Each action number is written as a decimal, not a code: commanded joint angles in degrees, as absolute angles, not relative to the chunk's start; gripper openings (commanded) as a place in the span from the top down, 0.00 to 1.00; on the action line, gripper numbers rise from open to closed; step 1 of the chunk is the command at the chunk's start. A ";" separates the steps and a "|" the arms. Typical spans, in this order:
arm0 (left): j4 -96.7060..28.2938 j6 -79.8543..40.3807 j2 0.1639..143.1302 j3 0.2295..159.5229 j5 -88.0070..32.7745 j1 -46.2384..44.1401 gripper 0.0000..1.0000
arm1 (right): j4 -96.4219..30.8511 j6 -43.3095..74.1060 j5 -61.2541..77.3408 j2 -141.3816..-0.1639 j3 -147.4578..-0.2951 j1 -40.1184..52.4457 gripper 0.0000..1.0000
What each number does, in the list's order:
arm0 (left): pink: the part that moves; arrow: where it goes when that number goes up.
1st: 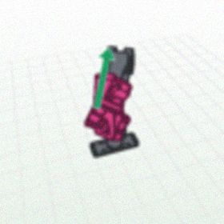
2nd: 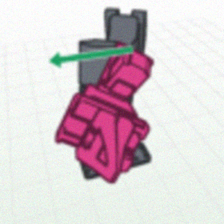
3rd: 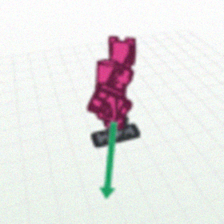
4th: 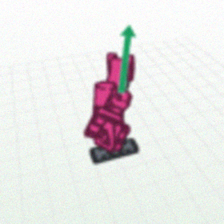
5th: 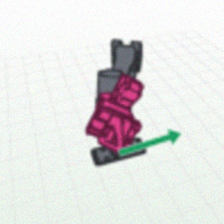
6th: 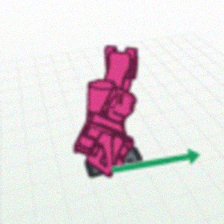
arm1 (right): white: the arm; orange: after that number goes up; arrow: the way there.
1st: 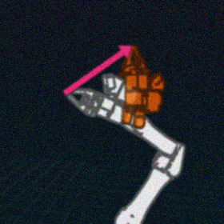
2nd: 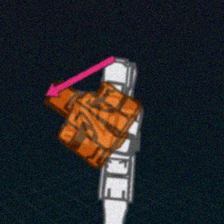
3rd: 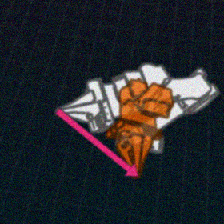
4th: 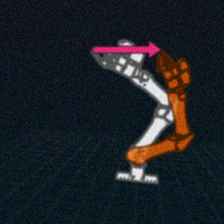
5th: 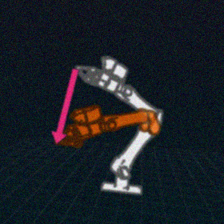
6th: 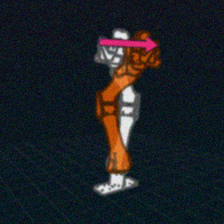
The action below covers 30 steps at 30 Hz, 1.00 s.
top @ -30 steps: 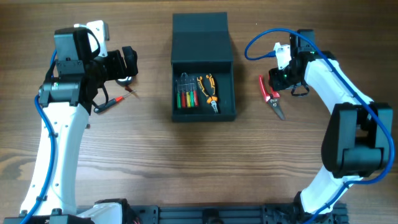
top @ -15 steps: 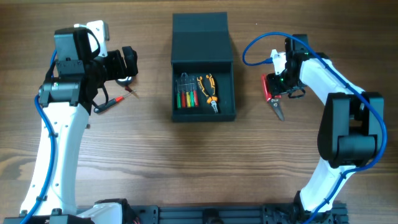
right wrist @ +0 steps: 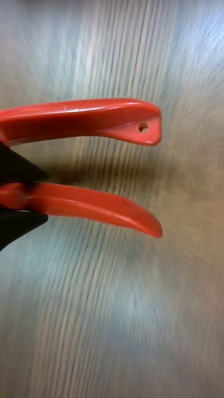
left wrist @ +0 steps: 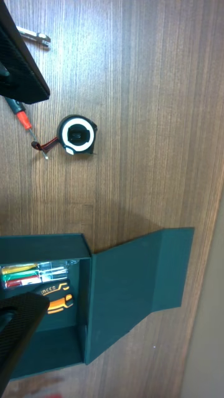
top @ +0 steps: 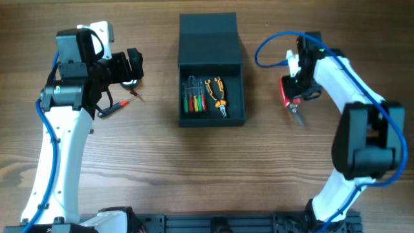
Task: Pack container
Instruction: 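Grasp the red pruning shears with the right gripper, then carry the red shears into the box and lower them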
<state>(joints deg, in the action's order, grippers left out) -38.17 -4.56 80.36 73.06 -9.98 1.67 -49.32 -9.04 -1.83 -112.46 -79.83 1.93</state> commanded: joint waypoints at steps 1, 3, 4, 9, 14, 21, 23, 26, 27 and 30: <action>-38.00 -3.62 79.83 73.93 -10.85 2.04 0.00 | -50.48 -5.63 -2.50 -101.95 -86.63 3.79 0.96; -38.00 -3.62 79.83 73.93 -10.85 2.04 0.00 | -50.09 -2.83 -2.52 -97.65 -87.22 6.44 0.96; -38.02 -3.62 79.83 73.93 -10.85 2.04 0.00 | -50.04 -1.83 -2.50 -96.29 -87.22 7.62 0.96; -38.00 -3.62 79.83 73.93 -10.85 2.04 0.00 | -50.13 9.47 -2.52 -93.65 -87.20 17.37 0.96; -38.00 -3.62 79.83 73.93 -10.85 2.04 0.00 | -46.09 25.19 -3.09 -94.28 -86.91 27.86 0.95; -38.00 -3.62 79.83 73.93 -10.85 2.04 0.00 | -42.61 35.62 -7.75 -101.25 -86.72 35.20 0.96; -38.00 -3.62 79.83 73.93 -10.85 2.04 0.00 | -42.39 36.05 -7.79 -105.03 -86.72 35.20 0.96; -38.00 -3.62 79.83 73.93 -10.85 2.04 0.00 | -40.84 35.97 -7.75 -109.51 -86.72 34.15 0.96; -38.00 -3.62 79.83 73.93 -10.85 2.04 0.00 | -40.42 35.92 -7.75 -110.50 -86.72 33.76 0.96; -38.00 -3.62 79.83 73.93 -10.85 2.04 0.00 | -39.86 33.71 -7.99 -111.70 -86.72 32.23 0.96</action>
